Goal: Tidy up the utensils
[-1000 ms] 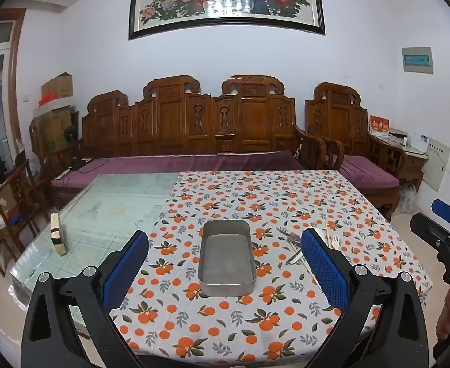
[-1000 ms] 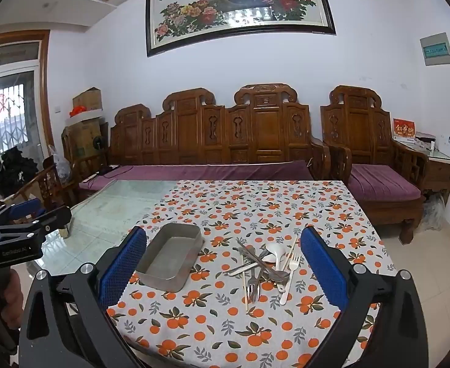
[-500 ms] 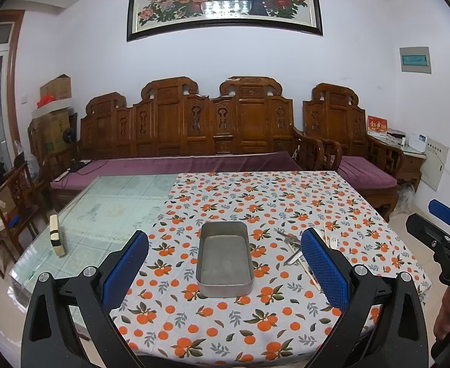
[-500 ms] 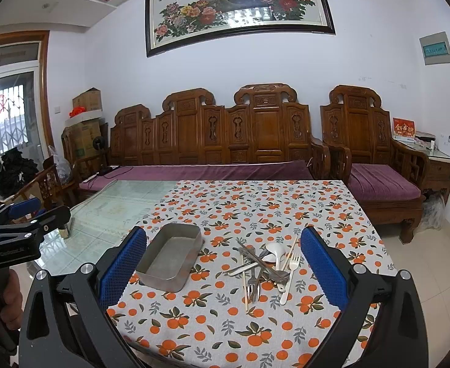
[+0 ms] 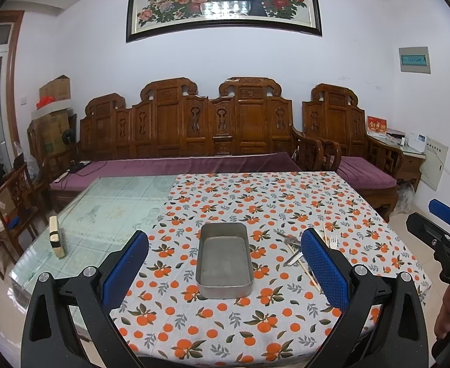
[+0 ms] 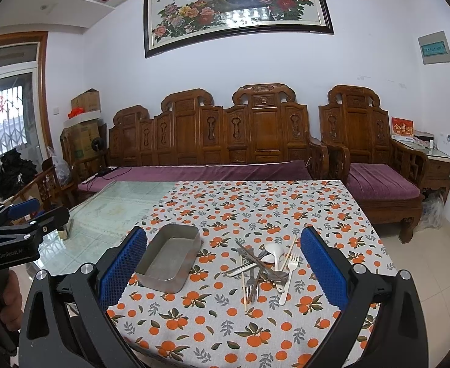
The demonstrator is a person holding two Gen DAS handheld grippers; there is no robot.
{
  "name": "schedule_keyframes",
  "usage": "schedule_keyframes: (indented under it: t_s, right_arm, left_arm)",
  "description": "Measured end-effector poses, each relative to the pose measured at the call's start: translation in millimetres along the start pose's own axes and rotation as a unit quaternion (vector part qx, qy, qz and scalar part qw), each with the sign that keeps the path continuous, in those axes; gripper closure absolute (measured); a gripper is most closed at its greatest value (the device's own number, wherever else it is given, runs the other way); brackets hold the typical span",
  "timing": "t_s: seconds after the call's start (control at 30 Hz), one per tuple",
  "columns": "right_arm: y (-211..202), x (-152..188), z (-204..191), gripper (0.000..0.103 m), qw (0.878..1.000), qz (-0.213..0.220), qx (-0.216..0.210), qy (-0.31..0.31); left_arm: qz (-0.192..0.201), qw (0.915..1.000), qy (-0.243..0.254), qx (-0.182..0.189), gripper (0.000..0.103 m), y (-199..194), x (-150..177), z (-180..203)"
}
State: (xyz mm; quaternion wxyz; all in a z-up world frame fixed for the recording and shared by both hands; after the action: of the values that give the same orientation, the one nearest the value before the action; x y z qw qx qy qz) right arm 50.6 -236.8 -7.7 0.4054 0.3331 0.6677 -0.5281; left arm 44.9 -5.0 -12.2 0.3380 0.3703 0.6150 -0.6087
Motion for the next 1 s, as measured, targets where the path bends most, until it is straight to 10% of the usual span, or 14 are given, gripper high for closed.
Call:
schedule_keyframes:
  t_s: [1.0]
  right_arm:
    - [-1.1,-1.4,2.0,0.003,1.0,0.001,0.001,0.0]
  left_arm:
    - [0.0,1.0,0.002,-0.001,0.006,0.7,2.2,1.2]
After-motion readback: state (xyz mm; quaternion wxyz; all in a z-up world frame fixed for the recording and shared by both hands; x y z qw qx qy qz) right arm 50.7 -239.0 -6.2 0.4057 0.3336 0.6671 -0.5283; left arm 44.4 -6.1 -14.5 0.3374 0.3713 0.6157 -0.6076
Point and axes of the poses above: each gripper's, at about its wrist camera, not at the fingertips, and y roughly the way its jaws point, z to its right, x to its underside, the point moved 5 cm from there along y, roughly the way its jaws point, and after that the axes turned 4 degrees about -z, right-handed, at the moved point
